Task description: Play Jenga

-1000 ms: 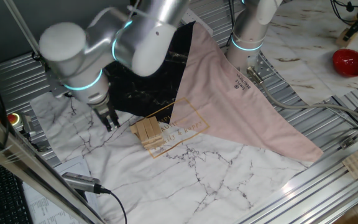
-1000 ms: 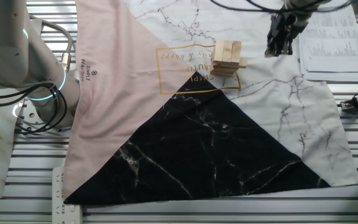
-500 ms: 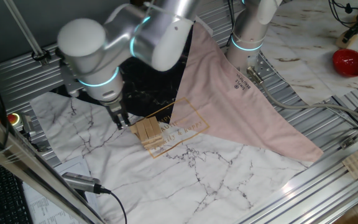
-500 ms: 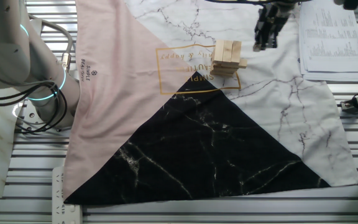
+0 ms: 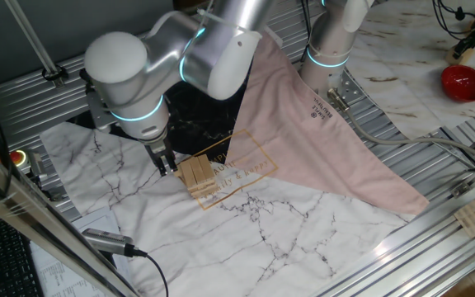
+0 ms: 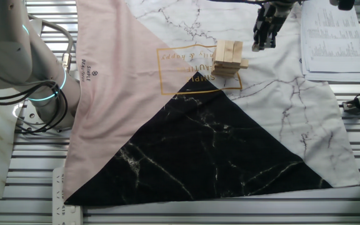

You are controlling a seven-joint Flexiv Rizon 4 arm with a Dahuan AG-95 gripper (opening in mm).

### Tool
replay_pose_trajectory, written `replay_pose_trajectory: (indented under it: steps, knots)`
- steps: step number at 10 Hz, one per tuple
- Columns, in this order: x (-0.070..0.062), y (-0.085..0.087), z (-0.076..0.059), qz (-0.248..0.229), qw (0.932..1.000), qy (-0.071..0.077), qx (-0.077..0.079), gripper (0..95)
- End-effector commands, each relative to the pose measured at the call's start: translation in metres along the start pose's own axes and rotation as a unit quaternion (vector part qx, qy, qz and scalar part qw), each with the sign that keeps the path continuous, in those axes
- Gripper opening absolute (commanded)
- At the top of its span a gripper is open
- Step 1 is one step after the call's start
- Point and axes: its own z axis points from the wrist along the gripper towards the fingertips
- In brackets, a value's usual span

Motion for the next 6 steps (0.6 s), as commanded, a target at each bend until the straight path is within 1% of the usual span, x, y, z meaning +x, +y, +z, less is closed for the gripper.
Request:
replay_pose_trajectory:
  steps: [1, 2, 3, 5, 6]
  knots:
    - [0.0, 0.0, 0.001, 0.004, 1.0, 0.0, 0.0, 0.0]
    - [0.0, 0.0, 0.002, 0.005, 1.0, -0.001, 0.001, 0.0]
    - [-0.001, 0.0, 0.005, 0.005, 1.0, -0.002, 0.005, 0.0]
    - [-0.002, -0.002, 0.013, 0.009, 0.9999, -0.004, 0.005, 0.0]
    - [-0.001, -0.004, 0.016, 0.01, 0.9999, -0.005, 0.004, 0.0]
